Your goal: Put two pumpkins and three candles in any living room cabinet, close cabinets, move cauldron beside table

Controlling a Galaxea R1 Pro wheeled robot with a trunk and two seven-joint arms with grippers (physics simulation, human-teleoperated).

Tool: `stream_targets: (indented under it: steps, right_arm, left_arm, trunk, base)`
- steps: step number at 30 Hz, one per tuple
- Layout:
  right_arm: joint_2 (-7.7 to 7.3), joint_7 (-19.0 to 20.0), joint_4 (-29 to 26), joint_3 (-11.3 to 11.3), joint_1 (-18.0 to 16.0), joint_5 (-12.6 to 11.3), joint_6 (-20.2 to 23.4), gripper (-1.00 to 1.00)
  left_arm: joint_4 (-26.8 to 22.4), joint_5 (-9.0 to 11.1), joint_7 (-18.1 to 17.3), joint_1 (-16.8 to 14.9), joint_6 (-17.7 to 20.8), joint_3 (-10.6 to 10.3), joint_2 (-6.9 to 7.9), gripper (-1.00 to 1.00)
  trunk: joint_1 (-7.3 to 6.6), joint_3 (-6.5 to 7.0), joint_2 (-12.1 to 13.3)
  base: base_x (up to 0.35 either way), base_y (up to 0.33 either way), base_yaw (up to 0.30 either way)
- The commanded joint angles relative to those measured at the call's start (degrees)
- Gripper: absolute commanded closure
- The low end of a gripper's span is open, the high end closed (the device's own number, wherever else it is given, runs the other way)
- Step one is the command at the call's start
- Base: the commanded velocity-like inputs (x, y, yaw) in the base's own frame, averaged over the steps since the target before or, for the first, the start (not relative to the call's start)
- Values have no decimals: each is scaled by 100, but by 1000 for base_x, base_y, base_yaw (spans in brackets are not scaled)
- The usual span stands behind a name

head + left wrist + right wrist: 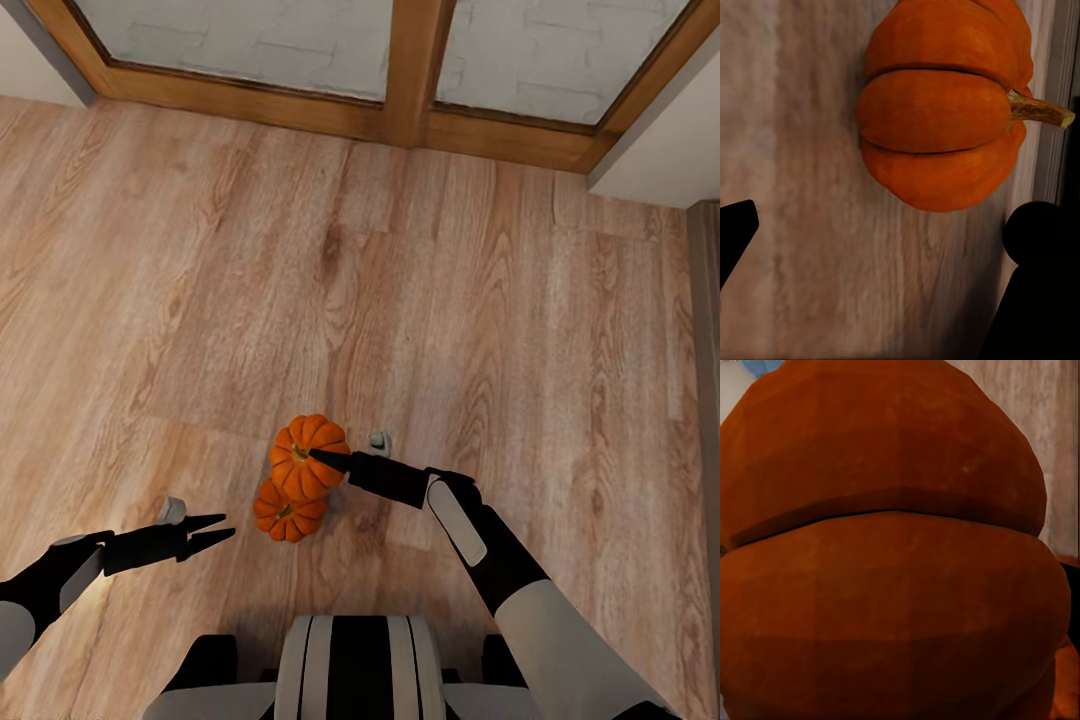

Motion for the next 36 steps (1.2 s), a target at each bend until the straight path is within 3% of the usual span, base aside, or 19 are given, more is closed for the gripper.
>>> stream_targets:
  steps: [1,28,34,36]
  right_arm:
    - [1,-14,-2,0,-2,-58,49,100]
    - [-7,-17,-108,-2,-1,-67,50,100]
    - [-7,-21,-108,-2,-2,-67,50,100]
    - [-8,-20,-108,-2,0,-67,49,100]
  left_arm:
    - [-3,56,-10,-5,54,-40,6,-100]
    - [17,90,-175,-5,45,5,85,-100]
    - [53,91,-175,-4,53,388,87,-100]
    - [54,91,-171,-4,53,392,84,-100]
  trunk:
    - [-1,-3,-1]
    - [-1,-3,-1]
    - [-1,-3,-1]
    - [-1,-3,-1]
  base:
    - [0,0,0]
    - [30,-47,0]
    - [48,-67,0]
    - [76,-145,0]
